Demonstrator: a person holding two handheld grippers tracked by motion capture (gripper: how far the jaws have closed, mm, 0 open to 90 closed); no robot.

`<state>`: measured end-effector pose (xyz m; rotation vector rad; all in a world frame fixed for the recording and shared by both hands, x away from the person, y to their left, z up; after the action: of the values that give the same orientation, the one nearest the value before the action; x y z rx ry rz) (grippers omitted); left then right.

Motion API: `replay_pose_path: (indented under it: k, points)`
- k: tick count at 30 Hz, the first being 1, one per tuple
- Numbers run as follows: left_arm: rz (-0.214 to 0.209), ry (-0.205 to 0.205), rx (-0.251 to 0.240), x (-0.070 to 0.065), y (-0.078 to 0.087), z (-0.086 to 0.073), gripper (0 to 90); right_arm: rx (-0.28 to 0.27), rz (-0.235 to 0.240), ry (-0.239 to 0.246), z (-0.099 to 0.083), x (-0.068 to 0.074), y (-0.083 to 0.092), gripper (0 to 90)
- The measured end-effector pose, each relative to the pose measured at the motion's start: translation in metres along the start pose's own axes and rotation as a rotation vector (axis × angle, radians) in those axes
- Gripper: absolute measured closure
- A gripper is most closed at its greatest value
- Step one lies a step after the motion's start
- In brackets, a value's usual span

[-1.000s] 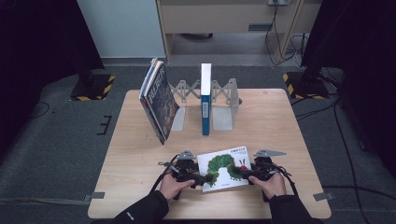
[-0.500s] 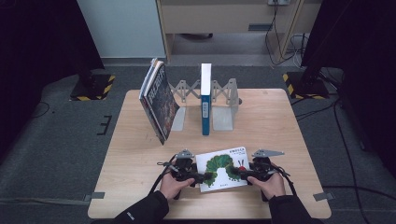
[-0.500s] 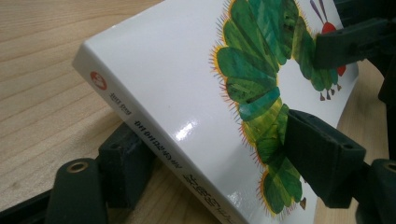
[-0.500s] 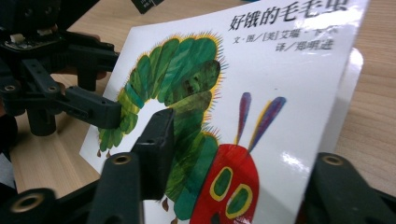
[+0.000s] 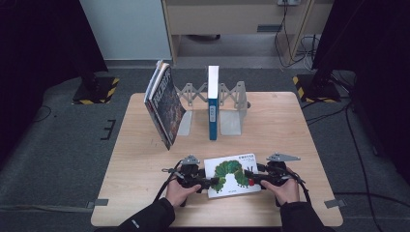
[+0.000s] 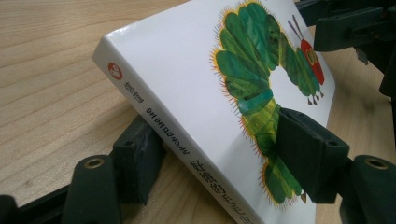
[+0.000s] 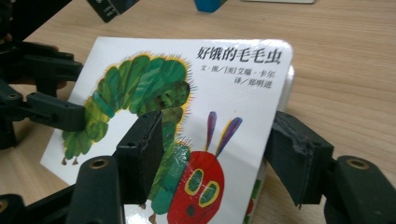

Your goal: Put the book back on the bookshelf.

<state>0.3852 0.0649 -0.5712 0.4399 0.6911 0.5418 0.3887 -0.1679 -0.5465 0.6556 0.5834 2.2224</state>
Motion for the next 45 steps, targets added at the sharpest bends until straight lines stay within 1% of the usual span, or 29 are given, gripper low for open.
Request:
replay_pose_path:
  k: [1,2,3,5,9,11,16,18,20,22,23,24,25,26,27,28,31,33,35,37,39,42,45]
  points:
    - [0.0,-0.002,-0.001,0.0,0.0,0.0,32.2,-0.002,-0.016,-0.009,0.0,-0.002,0.001,34.5]
    - [0.0,-0.001,-0.005,0.0,0.0,0.0,32.3,0.001,-0.027,-0.008,-0.001,-0.003,0.001,32.7]
    - [0.001,-0.003,-0.007,0.0,0.0,0.0,32.3,0.017,-0.057,0.003,-0.003,-0.008,0.0,33.6]
    - [0.0,-0.003,-0.008,0.0,0.0,0.0,32.3,0.032,-0.062,-0.002,-0.005,-0.011,-0.001,33.6]
    - [-0.004,-0.004,-0.012,0.0,-0.001,0.0,32.3,0.074,-0.036,-0.014,-0.011,-0.01,-0.007,36.5]
    - [-0.006,-0.001,-0.011,0.0,-0.001,0.0,32.4,0.082,-0.025,-0.023,-0.012,-0.008,-0.01,34.7]
    - [-0.014,0.007,-0.006,0.0,-0.001,0.0,32.4,0.075,-0.032,-0.03,-0.013,-0.008,-0.01,35.2]
    - [-0.018,0.01,-0.004,0.0,-0.001,0.0,32.3,0.074,-0.027,-0.041,-0.012,-0.007,-0.01,35.4]
    - [-0.024,0.013,-0.005,-0.001,-0.001,0.0,31.0,0.071,-0.025,-0.036,-0.012,-0.006,-0.011,35.7]
    - [-0.035,0.014,-0.003,-0.002,-0.003,0.0,28.7,0.068,-0.015,-0.036,-0.011,-0.003,-0.012,37.2]
    - [-0.039,0.012,-0.002,-0.003,-0.003,0.0,27.4,0.065,-0.001,-0.035,-0.01,-0.001,-0.013,38.1]
    - [-0.053,0.011,0.002,-0.005,-0.004,0.0,26.9,0.065,0.004,-0.034,-0.01,0.001,-0.013,38.5]
    - [-0.058,0.007,0.006,-0.006,-0.005,-0.001,29.0,0.061,0.011,-0.028,-0.009,0.003,-0.014,41.0]
    - [-0.05,0.002,0.005,-0.007,-0.005,-0.001,27.2,0.056,0.022,-0.023,-0.008,0.004,-0.014,40.6]
    - [-0.054,-0.011,-0.004,-0.007,-0.006,0.0,27.2,0.058,0.02,-0.02,-0.007,0.005,-0.014,40.5]
    - [-0.047,-0.003,0.007,-0.007,-0.005,-0.001,27.4,0.055,0.028,-0.023,-0.007,0.006,-0.014,41.0]
    - [-0.047,0.017,0.016,-0.007,-0.004,-0.001,29.2,0.054,0.031,-0.018,-0.007,0.006,-0.014,41.1]
    - [-0.043,0.021,0.015,-0.007,-0.002,0.0,31.7,0.054,0.03,-0.013,-0.007,0.005,-0.014,40.7]
    - [-0.051,0.03,0.013,-0.007,0.001,0.002,34.8,0.054,0.035,-0.013,-0.006,0.005,-0.014,40.3]
    - [-0.058,0.028,0.008,-0.009,0.003,0.004,38.1,0.045,0.044,-0.021,-0.005,0.005,-0.013,40.1]
    - [-0.061,0.036,0.008,-0.01,0.005,0.005,41.1,0.037,0.052,-0.017,-0.005,0.004,-0.012,39.9]
    - [-0.07,0.046,0.009,-0.011,0.007,0.006,43.9,0.035,0.06,-0.028,-0.005,0.003,-0.011,38.2]
    - [-0.091,0.05,0.004,-0.014,0.01,0.008,48.4,0.031,0.065,-0.027,-0.004,0.003,-0.009,37.4]
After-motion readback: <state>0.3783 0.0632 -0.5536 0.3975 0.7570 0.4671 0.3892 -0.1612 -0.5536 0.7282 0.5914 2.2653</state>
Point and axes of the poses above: each handheld gripper's, and its own axes: y roughly backward along the jaws, z roughly out of its top, x roughly to its left, the point moved 6 cm from there along -y, roughly forward along the jaws, and after that the axes turned 4 degrees about y, right-handed, at the moved point
